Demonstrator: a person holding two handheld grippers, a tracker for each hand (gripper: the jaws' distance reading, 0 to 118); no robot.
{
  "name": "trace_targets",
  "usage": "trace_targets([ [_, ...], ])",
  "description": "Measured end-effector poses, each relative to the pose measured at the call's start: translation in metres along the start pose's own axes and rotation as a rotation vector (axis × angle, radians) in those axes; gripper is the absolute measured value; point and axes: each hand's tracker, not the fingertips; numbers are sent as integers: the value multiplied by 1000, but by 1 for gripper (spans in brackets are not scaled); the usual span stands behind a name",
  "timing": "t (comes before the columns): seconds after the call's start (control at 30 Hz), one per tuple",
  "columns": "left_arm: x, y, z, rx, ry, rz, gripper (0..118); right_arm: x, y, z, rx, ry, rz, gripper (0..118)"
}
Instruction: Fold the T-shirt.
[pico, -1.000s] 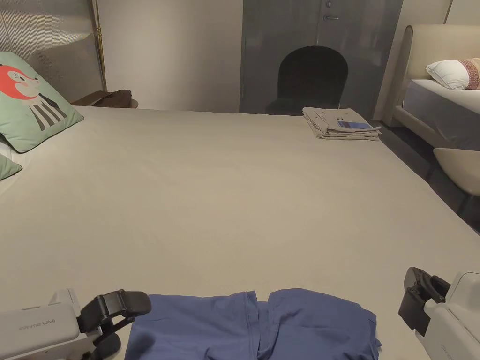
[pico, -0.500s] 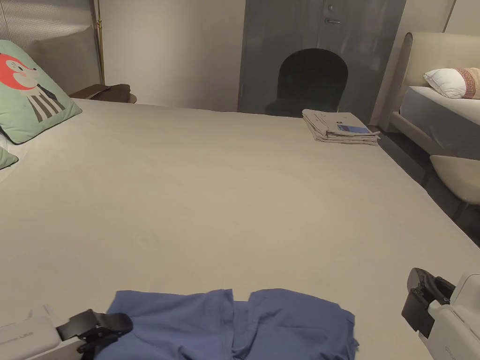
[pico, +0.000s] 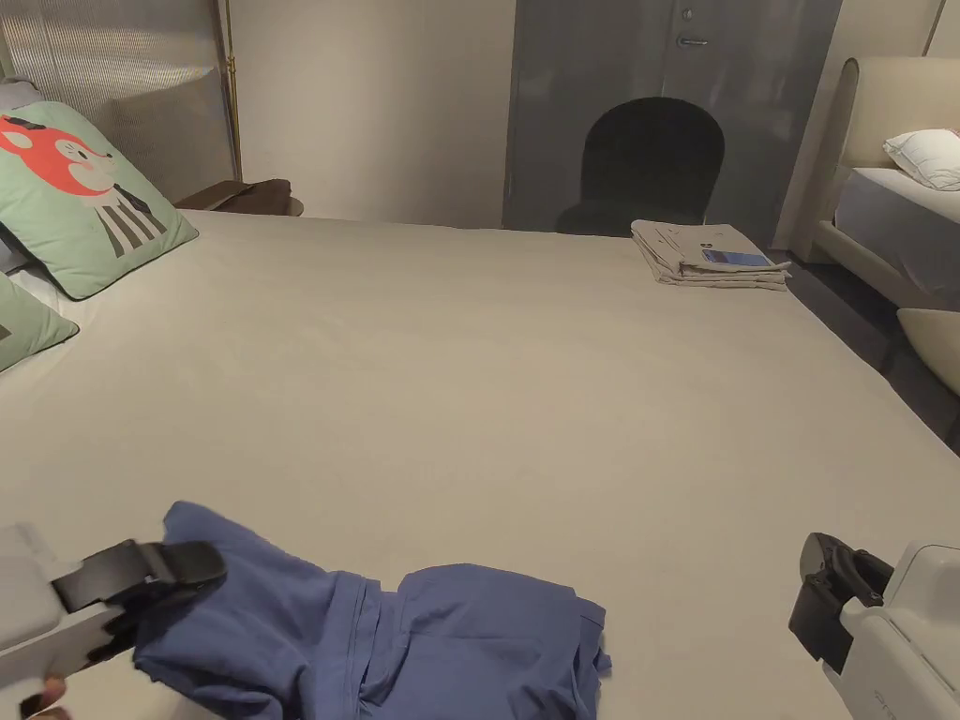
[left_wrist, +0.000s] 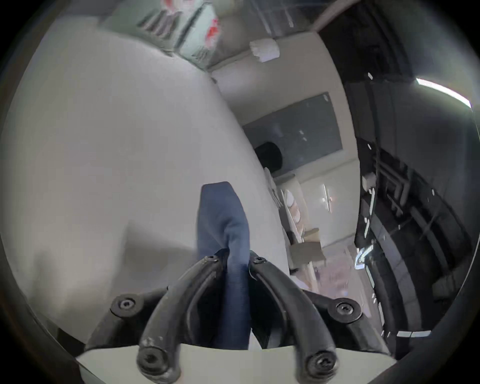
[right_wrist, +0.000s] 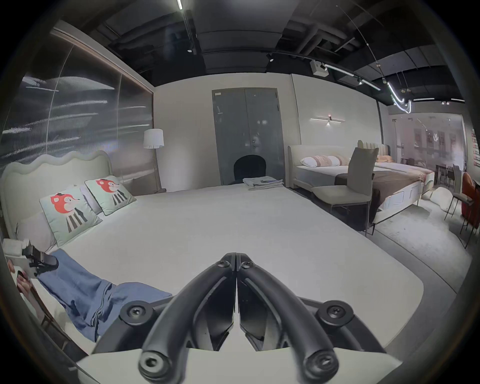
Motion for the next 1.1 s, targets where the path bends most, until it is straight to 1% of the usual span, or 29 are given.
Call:
trace_targets([
  [0.1, 43, -20, -39, -82, -39, -98, 7, 12, -2, 0, 5, -8, -14, 0],
  [0.2, 73, -50, -86, -183, -59, -166, 7, 23, -4, 3, 9, -19, -29, 0],
  [0.23, 81, -62, -104, -221, -58, -190, 7, 20, -5, 10, 11, -23, -34, 0],
  [0.3, 94, -87, -135, -282, -27, -230, 7, 25, -6, 15, 11, -32, -43, 0],
  [0.33, 101, -105, -153, -311, -4, -271, 7, 29, -6, 17, 12, -37, -48, 0],
  [0.4, 104, -132, -184, -349, 60, -324, 7, 36, -6, 22, 16, -49, -55, 0],
  [0.43, 104, -146, -200, -373, 120, -350, 7, 40, -7, 23, 15, -54, -60, 0],
  [0.5, 98, -169, -223, -401, 173, -381, 7, 48, -8, 27, 18, -66, -67, 0],
  [0.53, 96, -176, -229, -385, 190, -374, 8, 52, -8, 28, 19, -73, -71, 0],
  [0.57, 94, -183, -234, -375, 184, -361, 13, 56, -9, 30, 19, -78, -76, 0],
  [0.6, 94, -186, -230, -367, 167, -343, 22, 59, -9, 30, 18, -86, -81, 0],
  [0.63, 97, -183, -226, -356, 118, -307, 35, 61, -8, 33, 18, -93, -84, 0],
  [0.67, 99, -178, -222, -367, 64, -280, 54, 63, -8, 34, 16, -99, -87, 0],
  [0.7, 101, -172, -218, -391, -3, -252, 79, 65, -8, 34, 13, -102, -93, 0],
  [0.73, 105, -165, -210, -411, -54, -232, 99, 67, -8, 33, 11, -105, -98, 0],
  [0.77, 109, -159, -203, -411, -83, -228, 111, 69, -9, 33, 10, -106, -101, 0],
  [0.8, 111, -153, -193, -368, -114, -231, 110, 69, -9, 32, 10, -108, -105, 0],
  [0.83, 114, -146, -184, -298, -112, -265, 110, 69, -10, 32, 10, -108, -110, 0],
  [0.9, 119, -138, -167, -195, -66, -346, 110, 70, -11, 30, 8, -105, -119, 0],
  [0.93, 120, -137, -162, -157, -10, -398, 108, 70, -12, 29, 7, -102, -124, 0],
  [0.97, 120, -138, -160, -120, 46, -457, 98, 69, -13, 28, 6, -98, -127, 0],
  [1.0, 115, -139, -160, -87, 101, -529, 63, 68, -13, 28, 5, -94, -128, 0],
  [1.03, 114, -147, -161, -59, 161, -618, 26, 66, -12, 26, 4, -90, -129, 0],
  [1.07, 113, -156, -166, -46, 242, -688, 2, 65, -12, 26, 5, -87, -129, 0],
  [1.1, 111, -166, -172, -51, 307, -761, 2, 64, -12, 26, 3, -81, -130, 0],
])
